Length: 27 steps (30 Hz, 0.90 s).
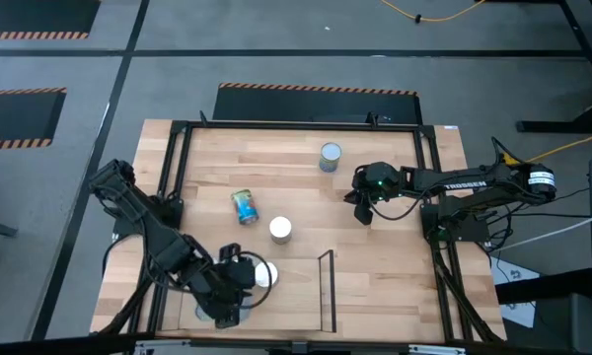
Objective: Pick and place cans onto a shelf
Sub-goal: Put the tomatoes on the shelf
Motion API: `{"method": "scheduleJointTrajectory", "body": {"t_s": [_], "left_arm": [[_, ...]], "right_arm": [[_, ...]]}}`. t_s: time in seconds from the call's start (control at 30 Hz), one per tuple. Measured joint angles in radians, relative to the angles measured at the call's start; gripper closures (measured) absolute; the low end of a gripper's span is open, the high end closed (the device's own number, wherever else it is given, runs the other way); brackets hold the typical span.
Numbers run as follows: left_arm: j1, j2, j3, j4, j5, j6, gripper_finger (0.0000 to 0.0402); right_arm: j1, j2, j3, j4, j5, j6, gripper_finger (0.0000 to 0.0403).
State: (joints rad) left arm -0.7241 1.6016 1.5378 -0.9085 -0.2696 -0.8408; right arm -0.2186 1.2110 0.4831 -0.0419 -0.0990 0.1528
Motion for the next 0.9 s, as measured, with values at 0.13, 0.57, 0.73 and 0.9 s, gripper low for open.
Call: {"method": "scheduleJointTrajectory", "body": {"t_s": [0.13,0.57,0.73,0.9], "left_arm": [[0.046,0.0,0.043,-0.004,-0.003,0.115,0.0337],[0.242,0.0,0.207,-0.324,-0.003,0.407,0.0337],[0.34,0.0,0.229,-0.49,0.022,0.455,0.0337],[0.443,-0.025,0.23,-0.586,0.049,0.538,0.0337]], "right_arm": [[0.0,0.0,0.0,0.0,0.0,0.0,0.0344],[0.0,0.0,0.0,0.0,0.0,0.0,0.0344],[0.0,0.0,0.0,0.0,0.0,-0.002,0.0344],[0.0,0.0,0.0,0.0,0.0,-0.005,0.0344]]}}
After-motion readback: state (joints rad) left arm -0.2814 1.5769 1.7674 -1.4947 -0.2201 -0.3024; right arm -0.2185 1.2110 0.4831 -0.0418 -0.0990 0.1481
